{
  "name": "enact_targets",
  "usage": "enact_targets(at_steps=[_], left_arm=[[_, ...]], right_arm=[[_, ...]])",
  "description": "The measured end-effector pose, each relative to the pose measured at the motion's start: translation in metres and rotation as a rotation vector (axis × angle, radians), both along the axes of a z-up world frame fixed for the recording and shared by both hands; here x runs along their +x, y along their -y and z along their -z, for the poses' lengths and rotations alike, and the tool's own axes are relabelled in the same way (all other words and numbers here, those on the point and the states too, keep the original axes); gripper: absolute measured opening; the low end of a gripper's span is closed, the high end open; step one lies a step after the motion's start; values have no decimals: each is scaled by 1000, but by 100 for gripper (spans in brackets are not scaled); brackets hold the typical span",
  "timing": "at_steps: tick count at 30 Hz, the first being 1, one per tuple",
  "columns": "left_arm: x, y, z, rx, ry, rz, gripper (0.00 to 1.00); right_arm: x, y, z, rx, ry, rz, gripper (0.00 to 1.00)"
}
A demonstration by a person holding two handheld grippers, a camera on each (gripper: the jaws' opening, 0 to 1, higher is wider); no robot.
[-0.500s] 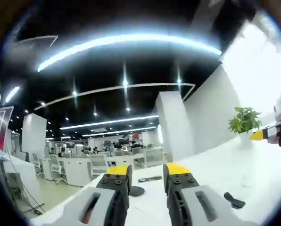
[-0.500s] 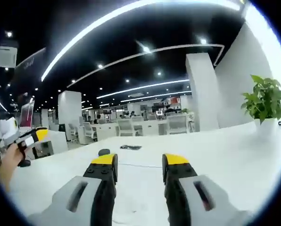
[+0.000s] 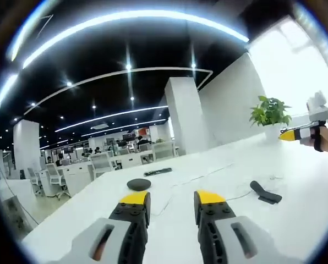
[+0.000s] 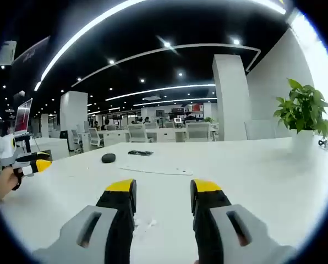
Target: Peel open the Velcro strap on the desktop, arrange the wired earphones neatly onto it, and close the Velcro strap to secure them.
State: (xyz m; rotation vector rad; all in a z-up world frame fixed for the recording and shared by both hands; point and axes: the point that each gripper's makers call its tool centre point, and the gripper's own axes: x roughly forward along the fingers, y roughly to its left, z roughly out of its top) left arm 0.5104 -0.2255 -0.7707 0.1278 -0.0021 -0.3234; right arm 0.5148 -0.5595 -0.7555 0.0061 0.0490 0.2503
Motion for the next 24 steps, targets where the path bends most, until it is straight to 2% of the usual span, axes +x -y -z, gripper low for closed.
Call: enact_targets(at_steps=[24], left_arm=[[4, -14, -7, -15, 18, -20, 35]], right_arm=[[4, -9, 7, -25, -21, -4, 42]])
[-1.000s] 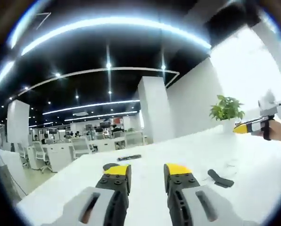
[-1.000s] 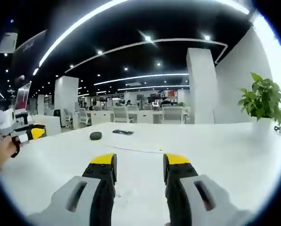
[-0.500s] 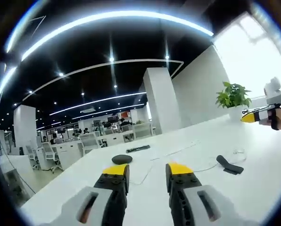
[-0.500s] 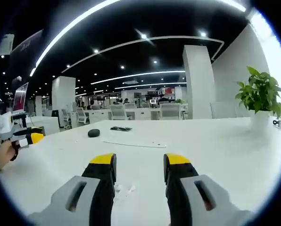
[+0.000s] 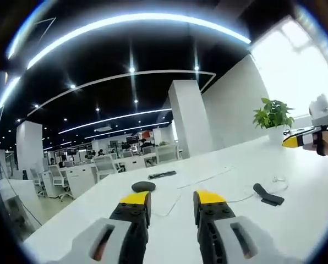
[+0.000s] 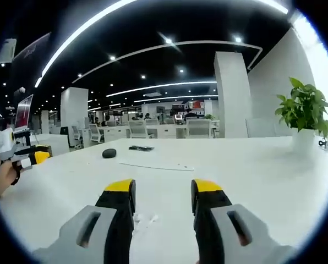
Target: Peel open the Velcro strap on the desktop, arrange the wired earphones neatly onto it, and close the Velcro strap to secure them.
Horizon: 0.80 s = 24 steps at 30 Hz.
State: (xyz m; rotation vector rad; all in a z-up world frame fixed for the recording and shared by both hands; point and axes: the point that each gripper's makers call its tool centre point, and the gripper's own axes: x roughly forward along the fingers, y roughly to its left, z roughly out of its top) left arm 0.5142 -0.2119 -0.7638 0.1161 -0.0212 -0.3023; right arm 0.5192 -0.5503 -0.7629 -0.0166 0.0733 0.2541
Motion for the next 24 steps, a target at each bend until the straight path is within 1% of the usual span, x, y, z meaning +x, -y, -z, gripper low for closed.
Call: enact_targets(at_steps=[7, 21, 24], left_arm=[[1, -5, -2, -7, 4, -8, 34], [0, -7, -4, -22, 3, -9, 34], [-1, -7, -5, -32, 5, -7, 34]], right_arm=[[0, -1, 2, -4, -3, -2, 42], [-1, -3, 4, 0, -9, -11, 42], [-1, -4, 4, -14, -7, -19, 42]])
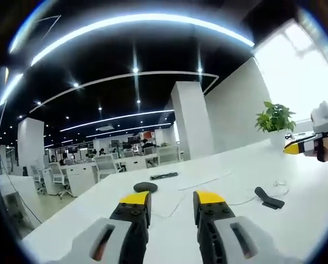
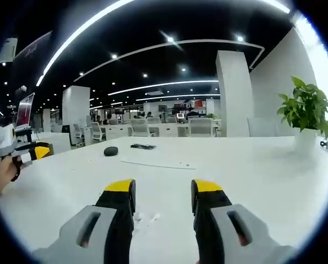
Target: Peel open the Velcro strap on the desktop, arrange the wired earphones neatly onto it, and close the Velcro strap to secure them.
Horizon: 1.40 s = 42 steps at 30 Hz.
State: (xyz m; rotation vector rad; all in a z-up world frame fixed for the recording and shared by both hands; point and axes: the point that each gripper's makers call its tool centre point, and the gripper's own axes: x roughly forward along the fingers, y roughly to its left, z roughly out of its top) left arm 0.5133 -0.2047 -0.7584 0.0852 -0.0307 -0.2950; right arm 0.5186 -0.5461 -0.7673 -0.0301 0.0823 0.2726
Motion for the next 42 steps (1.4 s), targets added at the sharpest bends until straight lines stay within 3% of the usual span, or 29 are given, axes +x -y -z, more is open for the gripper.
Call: enact_targets(at_steps=[21, 27, 42], left_arm=[[-6, 3, -8, -22, 17, 36, 33], [-8, 12, -6, -45, -8, 88, 32], [-15, 32, -4, -23, -30, 192, 32]], right_arm=[[1, -21, 3, -66, -5, -88, 41], [2, -34, 2, -80, -17, -139, 40], [7, -69, 9, -116, -73, -284, 37]])
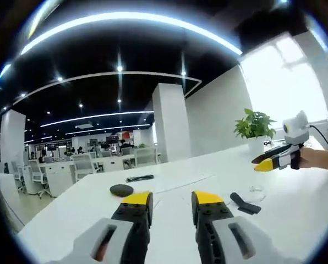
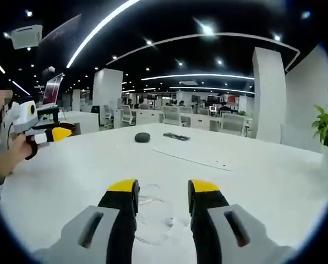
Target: Peel open the Velcro strap on the desktop, arrange the wired earphones neatly onto it, and close the Velcro strap to secure them.
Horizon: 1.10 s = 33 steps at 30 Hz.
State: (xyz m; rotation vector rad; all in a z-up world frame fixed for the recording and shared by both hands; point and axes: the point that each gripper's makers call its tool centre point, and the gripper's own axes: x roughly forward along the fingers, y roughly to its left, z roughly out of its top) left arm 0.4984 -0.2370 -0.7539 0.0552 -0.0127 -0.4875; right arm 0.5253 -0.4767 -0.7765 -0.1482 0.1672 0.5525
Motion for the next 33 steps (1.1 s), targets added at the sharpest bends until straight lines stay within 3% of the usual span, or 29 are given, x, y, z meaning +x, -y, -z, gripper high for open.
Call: enact_targets(at_steps=[11, 33], left_arm=[[-3, 5, -1, -12, -6, 26, 32], [-7, 19, 6, 60, 2, 73, 34]], right_arm=[[3, -20, 9, -49, -47, -102, 37], [2, -44, 38, -96, -134, -226, 33]])
